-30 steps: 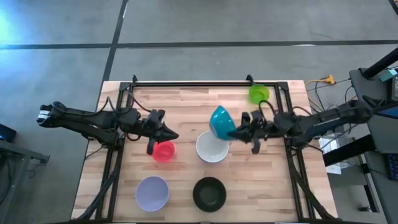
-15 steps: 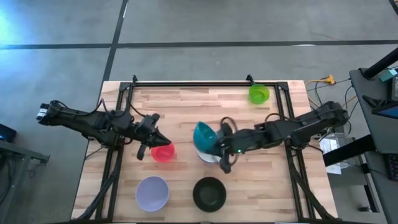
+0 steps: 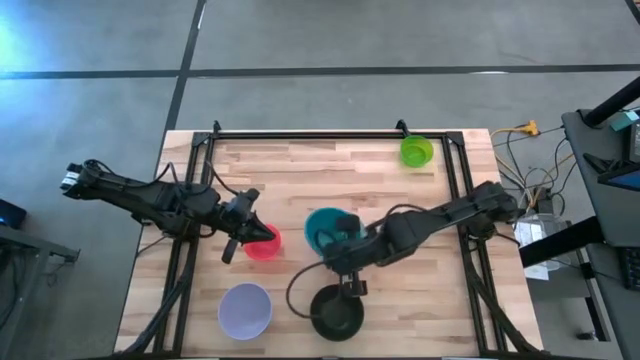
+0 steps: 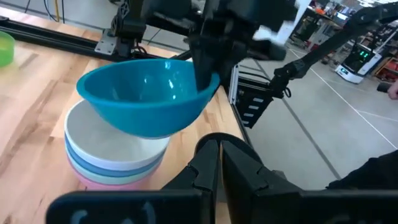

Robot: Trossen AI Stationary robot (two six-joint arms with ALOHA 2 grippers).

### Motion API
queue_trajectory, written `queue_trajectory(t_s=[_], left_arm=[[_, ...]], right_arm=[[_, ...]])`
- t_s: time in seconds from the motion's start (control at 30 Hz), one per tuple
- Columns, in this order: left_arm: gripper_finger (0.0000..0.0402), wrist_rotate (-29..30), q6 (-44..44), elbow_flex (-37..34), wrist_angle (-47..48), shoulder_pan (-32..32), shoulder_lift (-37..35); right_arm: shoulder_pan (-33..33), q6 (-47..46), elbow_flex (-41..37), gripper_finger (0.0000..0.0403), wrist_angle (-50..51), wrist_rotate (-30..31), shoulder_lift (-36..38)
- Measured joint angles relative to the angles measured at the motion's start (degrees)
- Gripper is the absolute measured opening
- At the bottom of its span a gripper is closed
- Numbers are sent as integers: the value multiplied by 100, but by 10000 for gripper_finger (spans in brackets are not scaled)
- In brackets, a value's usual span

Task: Nest bowls inside each other
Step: Stack the green bowl on top of the white bowl

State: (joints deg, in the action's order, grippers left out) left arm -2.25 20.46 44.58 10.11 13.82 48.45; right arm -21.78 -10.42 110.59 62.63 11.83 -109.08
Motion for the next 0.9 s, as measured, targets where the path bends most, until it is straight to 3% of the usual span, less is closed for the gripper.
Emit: queue_trajectory(t_s=[0.3, 0.9], left_arm=[[4, 335, -175, 0, -7, -4, 17], [4, 335, -179, 0, -11, 7, 17]], right_arm=[[-35, 128, 387, 13, 772, 378, -753], [-33, -268, -64, 13, 955, 436, -808]])
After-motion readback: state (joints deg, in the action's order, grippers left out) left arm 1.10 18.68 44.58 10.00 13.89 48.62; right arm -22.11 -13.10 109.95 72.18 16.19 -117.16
